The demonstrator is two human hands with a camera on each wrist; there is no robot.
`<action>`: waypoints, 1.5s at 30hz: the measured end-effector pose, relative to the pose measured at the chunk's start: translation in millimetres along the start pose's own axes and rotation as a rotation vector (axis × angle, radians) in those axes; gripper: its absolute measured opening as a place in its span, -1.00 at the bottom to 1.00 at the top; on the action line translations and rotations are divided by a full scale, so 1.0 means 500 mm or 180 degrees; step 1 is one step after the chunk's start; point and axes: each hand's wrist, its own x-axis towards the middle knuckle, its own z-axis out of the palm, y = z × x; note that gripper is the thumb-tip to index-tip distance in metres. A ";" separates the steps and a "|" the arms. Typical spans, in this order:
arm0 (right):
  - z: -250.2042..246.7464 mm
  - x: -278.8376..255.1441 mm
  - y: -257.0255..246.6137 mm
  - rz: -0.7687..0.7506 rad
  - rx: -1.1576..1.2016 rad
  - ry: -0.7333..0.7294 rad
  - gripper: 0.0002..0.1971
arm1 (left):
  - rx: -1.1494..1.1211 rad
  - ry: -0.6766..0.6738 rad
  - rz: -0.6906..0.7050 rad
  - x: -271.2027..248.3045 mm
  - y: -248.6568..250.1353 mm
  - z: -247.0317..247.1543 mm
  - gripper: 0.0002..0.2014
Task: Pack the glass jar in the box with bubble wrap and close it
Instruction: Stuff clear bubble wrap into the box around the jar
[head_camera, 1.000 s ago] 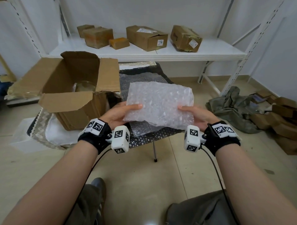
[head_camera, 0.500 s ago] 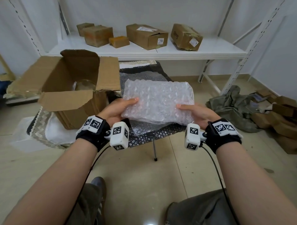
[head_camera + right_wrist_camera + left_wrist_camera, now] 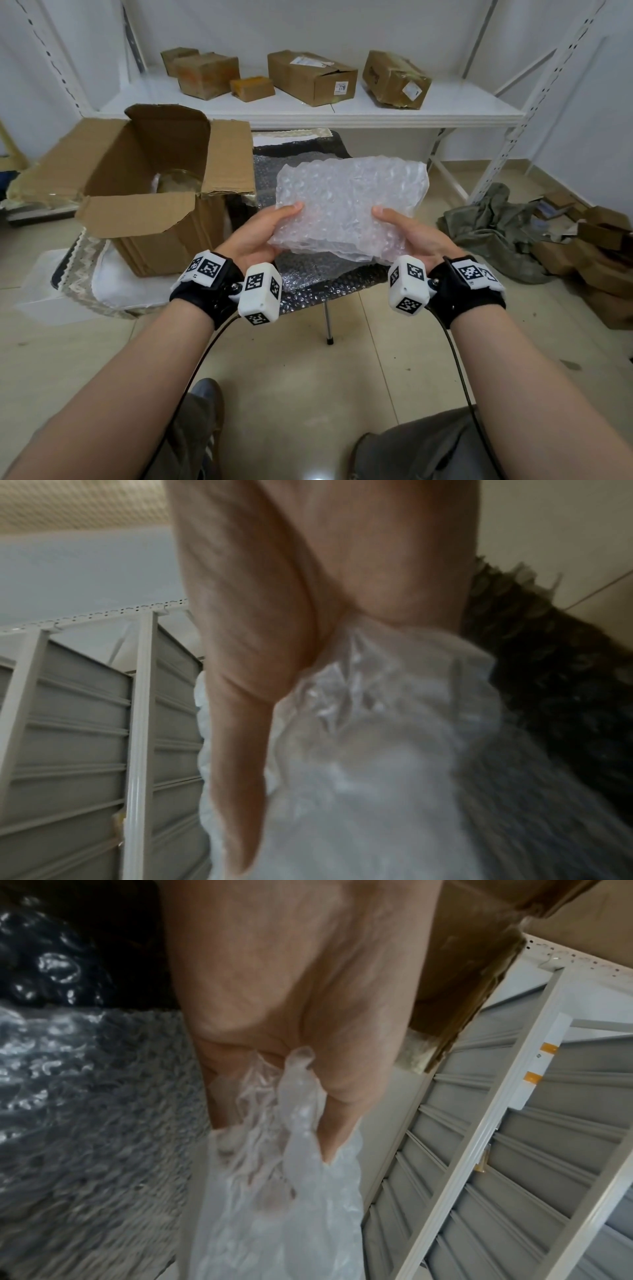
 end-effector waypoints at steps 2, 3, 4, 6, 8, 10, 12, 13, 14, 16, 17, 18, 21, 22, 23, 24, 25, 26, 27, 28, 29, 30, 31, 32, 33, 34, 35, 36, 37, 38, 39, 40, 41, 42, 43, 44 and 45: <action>0.000 0.001 -0.003 0.0012 -0.0135 -0.0014 -0.42 | 0.0054 0.0057 0.0016 0.002 0.002 -0.004 -0.68; -0.001 0.002 -0.005 0.0013 -0.0183 -0.0021 -0.49 | 0.0042 0.0057 0.0039 0.002 0.003 -0.006 -0.67; -0.002 0.001 -0.007 0.0007 -0.0267 -0.0048 -0.56 | -0.0015 0.0044 0.0069 0.002 0.004 -0.010 -0.65; -0.004 0.000 -0.009 -0.0020 -0.0455 -0.0062 -0.60 | -0.0179 0.0007 0.0121 0.001 0.008 -0.016 -0.60; -0.005 -0.001 -0.009 -0.0021 -0.0586 -0.0025 -0.58 | -0.0211 0.0008 0.0159 -0.005 0.014 -0.016 -0.58; -0.002 0.000 -0.011 -0.0032 -0.0714 0.0033 -0.57 | -0.0005 0.0226 0.0265 -0.007 0.013 -0.013 -0.54; 0.003 0.000 -0.013 -0.0108 -0.0980 0.0042 -0.47 | 0.0576 0.0719 0.0580 -0.010 0.009 -0.006 -0.47; 0.001 0.005 -0.014 -0.0152 -0.1069 0.0074 -0.46 | 0.1027 0.0962 0.0834 -0.008 0.004 -0.002 -0.43; 0.005 0.003 -0.015 -0.0130 -0.1018 0.0108 -0.50 | 0.1511 0.1155 0.1114 -0.005 -0.001 0.003 -0.41; 0.006 0.006 -0.014 -0.0103 -0.0845 0.0188 -0.56 | 0.2262 0.1435 0.1607 0.000 -0.011 0.013 -0.47; 0.008 0.007 -0.012 -0.0104 -0.0825 0.0192 -0.53 | 0.2418 0.1502 0.1783 0.002 -0.012 0.018 -0.56; 0.011 0.007 -0.011 -0.0112 -0.0836 0.0199 -0.51 | 0.2404 0.1443 0.1864 0.003 -0.011 0.025 -0.67; 0.020 0.012 -0.011 -0.0199 -0.0791 0.0060 -0.76 | 0.1764 0.0884 0.1413 0.002 -0.003 0.051 -0.76; 0.023 0.011 -0.012 -0.0186 -0.0725 -0.0011 -0.83 | 0.1614 0.0740 0.1229 -0.002 -0.002 0.058 -0.69; 0.025 0.011 -0.011 -0.0164 -0.0671 -0.0052 -0.82 | 0.1540 0.0630 0.1089 -0.004 -0.002 0.061 -0.62; 0.029 0.011 -0.010 -0.0161 -0.0640 -0.0110 -0.76 | 0.1478 0.0521 0.0997 -0.004 -0.003 0.063 -0.55; 0.033 0.012 -0.008 -0.0145 -0.0608 -0.0187 -0.67 | 0.1413 0.0399 0.0939 -0.005 -0.006 0.063 -0.48; 0.035 0.013 -0.005 -0.0110 -0.0606 -0.0215 -0.59 | 0.1329 0.0277 0.0900 -0.008 -0.008 0.063 -0.42; 0.039 0.014 -0.002 -0.0062 -0.0625 -0.0275 -0.53 | 0.1256 0.0177 0.0871 -0.009 -0.010 0.063 -0.38; 0.041 0.017 0.002 -0.0011 -0.0660 -0.0330 -0.50 | 0.1210 0.0094 0.0849 -0.012 -0.011 0.064 -0.35; 0.046 0.017 0.005 0.0012 -0.0720 -0.0394 -0.51 | 0.1201 0.0033 0.0841 -0.014 -0.010 0.065 -0.34; 0.049 0.017 0.007 0.0027 -0.0840 -0.0441 -0.54 | 0.1200 -0.0015 0.0860 -0.016 -0.010 0.066 -0.34; 0.051 0.018 0.009 0.0034 -0.0995 -0.0437 -0.58 | 0.1196 -0.0040 0.0881 -0.017 -0.011 0.068 -0.35; 0.052 0.019 0.010 0.0038 -0.1164 -0.0448 -0.61 | 0.1167 -0.0047 0.0893 -0.019 -0.012 0.070 -0.35; 0.053 0.019 0.010 0.0041 -0.1350 -0.0440 -0.62 | 0.1126 -0.0045 0.0927 -0.019 -0.014 0.070 -0.34; 0.054 0.019 0.008 0.0031 -0.1534 -0.0425 -0.63 | 0.1082 -0.0037 0.1003 -0.020 -0.015 0.068 -0.31; 0.056 0.018 0.005 -0.0001 -0.1720 -0.0410 -0.66 | 0.1057 0.0001 0.1124 -0.021 -0.015 0.067 -0.25; 0.058 0.014 0.000 -0.0048 -0.1920 -0.0415 -0.70 | 0.1067 0.0068 0.1269 -0.022 -0.014 0.064 -0.18; 0.061 0.009 -0.005 -0.0097 -0.2104 -0.0436 -0.74 | 0.1094 0.0107 0.1414 -0.024 -0.013 0.062 -0.11; 0.062 0.005 -0.011 -0.0149 -0.2254 -0.0465 -0.75 | 0.1125 0.0094 0.1534 -0.026 -0.010 0.060 -0.08; 0.063 0.001 -0.017 -0.0185 -0.2362 -0.0506 -0.76 | 0.1149 0.0030 0.1621 -0.028 -0.009 0.059 -0.07; 0.062 0.000 -0.022 -0.0214 -0.2455 -0.0535 -0.76 | 0.1178 -0.0067 0.1669 -0.031 -0.006 0.060 -0.09; 0.062 0.000 -0.027 -0.0230 -0.2554 -0.0569 -0.75 | 0.1231 -0.0166 0.1672 -0.034 -0.004 0.061 -0.14; 0.060 0.000 -0.030 -0.0232 -0.2636 -0.0598 -0.74 | 0.1310 -0.0251 0.1645 -0.037 -0.002 0.061 -0.21; 0.060 0.000 -0.032 -0.0218 -0.2700 -0.0632 -0.72 | 0.1424 -0.0308 0.1606 -0.040 0.000 0.061 -0.29; 0.060 -0.002 -0.032 -0.0187 -0.2759 -0.0664 -0.70 | 0.1569 -0.0333 0.1570 -0.042 0.001 0.061 -0.37; 0.060 -0.002 -0.031 -0.0156 -0.2797 -0.0667 -0.70 | 0.1725 -0.0337 0.1540 -0.044 0.002 0.060 -0.45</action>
